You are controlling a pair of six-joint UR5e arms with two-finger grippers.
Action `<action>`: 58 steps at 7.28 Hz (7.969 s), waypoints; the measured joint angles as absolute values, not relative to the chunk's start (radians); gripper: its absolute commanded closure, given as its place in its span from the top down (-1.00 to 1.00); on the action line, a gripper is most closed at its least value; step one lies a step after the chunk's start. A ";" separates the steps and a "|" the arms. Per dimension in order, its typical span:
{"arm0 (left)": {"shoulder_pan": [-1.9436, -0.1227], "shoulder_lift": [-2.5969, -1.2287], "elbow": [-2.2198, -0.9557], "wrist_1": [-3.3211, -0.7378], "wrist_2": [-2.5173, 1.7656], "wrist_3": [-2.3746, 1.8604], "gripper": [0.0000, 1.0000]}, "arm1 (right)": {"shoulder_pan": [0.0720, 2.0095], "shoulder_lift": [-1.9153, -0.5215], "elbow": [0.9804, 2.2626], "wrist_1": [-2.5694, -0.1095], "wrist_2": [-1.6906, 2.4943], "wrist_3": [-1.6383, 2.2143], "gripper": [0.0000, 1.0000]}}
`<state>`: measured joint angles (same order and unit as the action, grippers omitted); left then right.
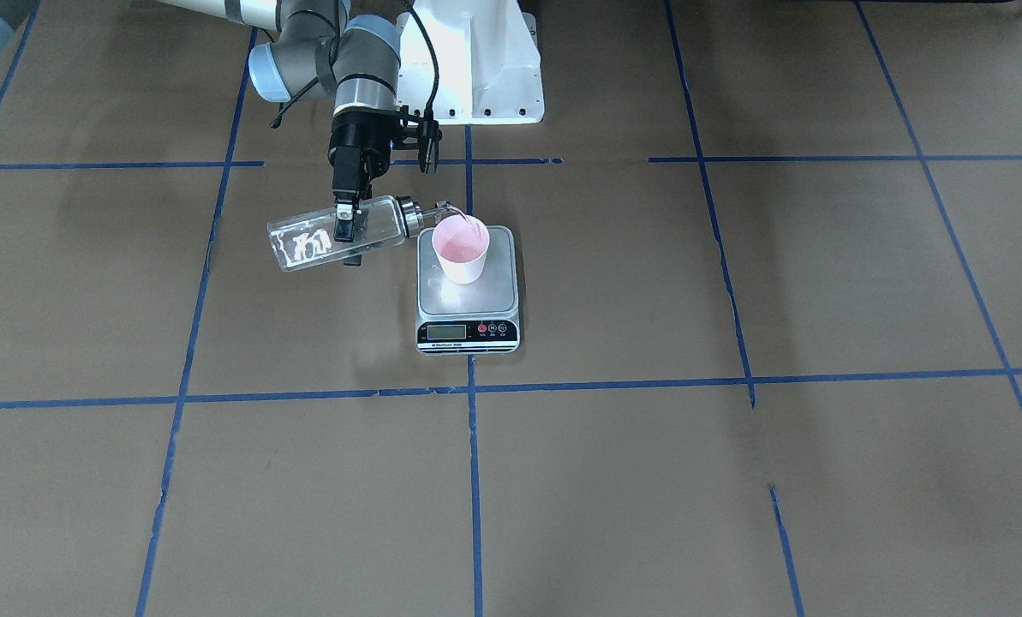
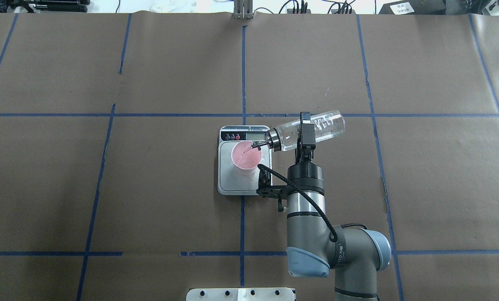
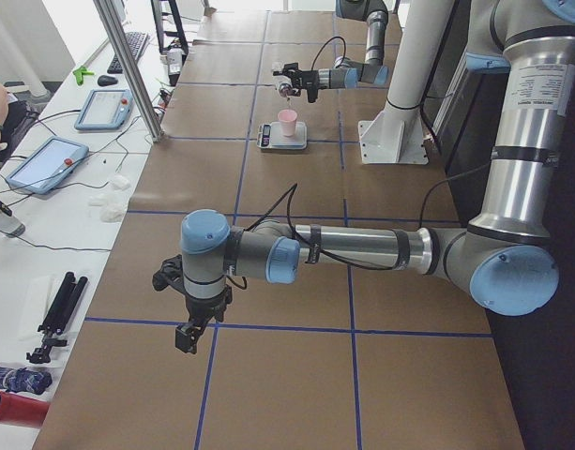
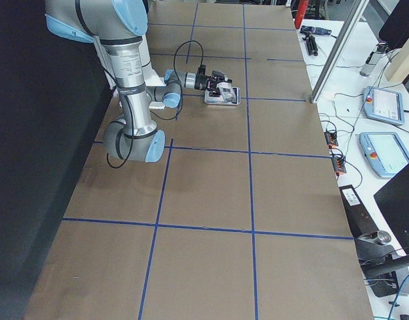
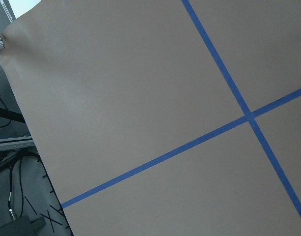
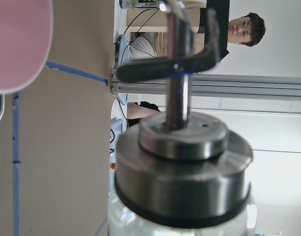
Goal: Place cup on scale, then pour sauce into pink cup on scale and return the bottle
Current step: 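Tilt the bottle upright and move it back with the right gripper, then lower the bottle with the right gripper onto its original spot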
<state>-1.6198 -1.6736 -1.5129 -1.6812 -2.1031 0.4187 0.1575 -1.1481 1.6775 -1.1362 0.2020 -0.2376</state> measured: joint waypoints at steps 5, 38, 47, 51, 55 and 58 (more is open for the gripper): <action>-1.637 -1.679 -1.520 -1.681 -2.101 0.419 1.00 | 0.157 -1.186 1.671 -1.018 0.272 0.010 -1.00; -1.682 -1.686 -1.643 -1.612 -2.092 0.415 1.00 | 0.331 -1.586 1.735 -0.723 0.693 1.232 -0.73; -1.680 -1.688 -1.642 -1.611 -2.091 0.416 1.00 | 0.325 -1.583 1.747 -0.721 0.689 1.235 0.99; -1.680 -1.689 -1.641 -1.611 -2.091 0.414 1.00 | 0.325 -1.592 1.803 -0.726 0.692 1.220 1.00; -1.680 -1.689 -1.643 -1.611 -2.091 0.414 1.00 | 0.293 -1.667 1.853 -0.726 0.686 1.219 1.00; -1.680 -1.689 -1.643 -1.611 -2.091 0.414 1.00 | 0.236 -1.737 1.930 -0.728 0.685 1.228 1.00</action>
<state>-1.6804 -1.6889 -1.6429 -1.6107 -2.0908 0.4142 0.2365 -1.7369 1.9301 -0.7279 0.6851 1.2280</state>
